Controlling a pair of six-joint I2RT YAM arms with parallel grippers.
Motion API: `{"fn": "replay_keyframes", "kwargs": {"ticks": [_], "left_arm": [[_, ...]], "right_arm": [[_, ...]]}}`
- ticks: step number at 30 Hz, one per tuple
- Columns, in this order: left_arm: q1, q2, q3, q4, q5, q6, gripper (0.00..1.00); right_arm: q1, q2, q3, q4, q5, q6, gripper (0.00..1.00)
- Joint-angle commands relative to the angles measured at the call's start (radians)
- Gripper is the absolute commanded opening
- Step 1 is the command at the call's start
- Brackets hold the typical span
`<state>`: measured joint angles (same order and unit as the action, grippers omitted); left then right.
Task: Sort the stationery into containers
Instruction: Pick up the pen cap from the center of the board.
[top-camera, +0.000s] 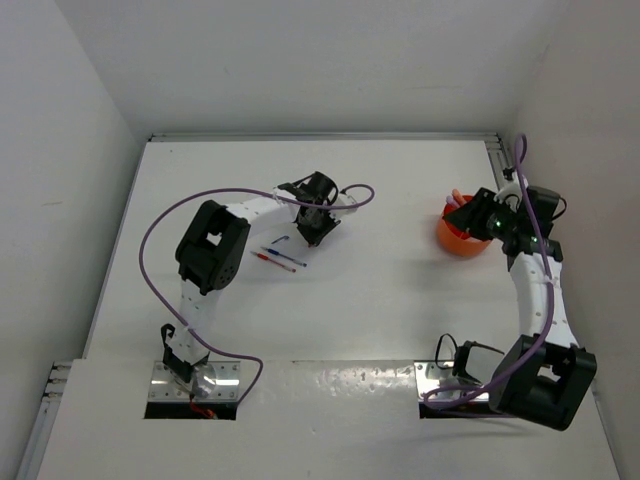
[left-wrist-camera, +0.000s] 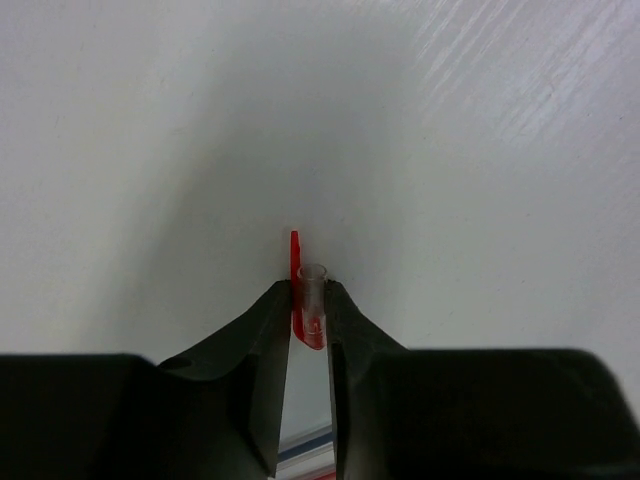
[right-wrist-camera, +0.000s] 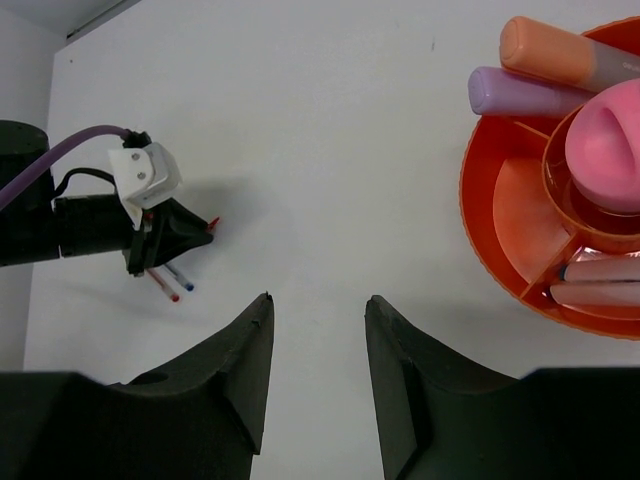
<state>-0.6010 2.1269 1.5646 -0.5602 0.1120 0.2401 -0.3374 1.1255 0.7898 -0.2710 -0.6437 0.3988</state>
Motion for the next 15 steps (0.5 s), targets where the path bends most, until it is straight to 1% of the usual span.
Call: {"fn": "replay_keyframes", "kwargs": {"ticks": [1,2,3,6,7,8,9,11,12,14,15], "left_arm": [[0.009,0.021,-0.015,-0.053,0.063,0.04,0.22],[0.012,0.022,-0.011,-0.061,0.086,0.048,0.17],[0.021,0.018,-0.005,-0.082,0.141,0.068,0.13],[0.047,-0.024,-0.001,-0.101,0.251,0.086,0.11],[0.056,-0.071,-0.003,-0.101,0.382,0.096,0.11],[0.078,-0.1,-0.011,-0.099,0.441,0.093,0.11],[0.09,-0.163,-0.017,-0.083,0.588,0.091,0.1],[0.118,-0.226,-0.034,-0.061,0.731,0.062,0.09],[0.122,-0.287,-0.041,-0.009,0.823,0.03,0.07],[0.125,-0.338,-0.058,0.07,0.894,-0.045,0.07],[0.124,-0.375,-0.06,0.098,0.946,-0.08,0.06]], "right_arm": [[0.017,-0.001,0.045,0.021,-0.014,-0.02,0.41],[0.021,-0.004,0.046,0.024,-0.016,-0.021,0.41],[0.032,-0.006,0.046,0.026,-0.023,-0.023,0.41],[0.057,-0.021,0.045,0.033,-0.034,-0.026,0.4],[0.078,-0.026,0.042,0.042,-0.04,-0.028,0.4],[0.092,-0.036,0.04,0.05,-0.054,-0.031,0.39],[0.118,-0.046,0.035,0.067,-0.059,-0.031,0.38],[0.146,-0.059,0.032,0.093,-0.072,-0.002,0.36],[0.175,-0.061,0.037,0.123,-0.083,0.018,0.36],[0.202,-0.062,0.046,0.148,-0.108,0.084,0.35],[0.239,-0.059,0.058,0.18,-0.112,0.109,0.35]]}}
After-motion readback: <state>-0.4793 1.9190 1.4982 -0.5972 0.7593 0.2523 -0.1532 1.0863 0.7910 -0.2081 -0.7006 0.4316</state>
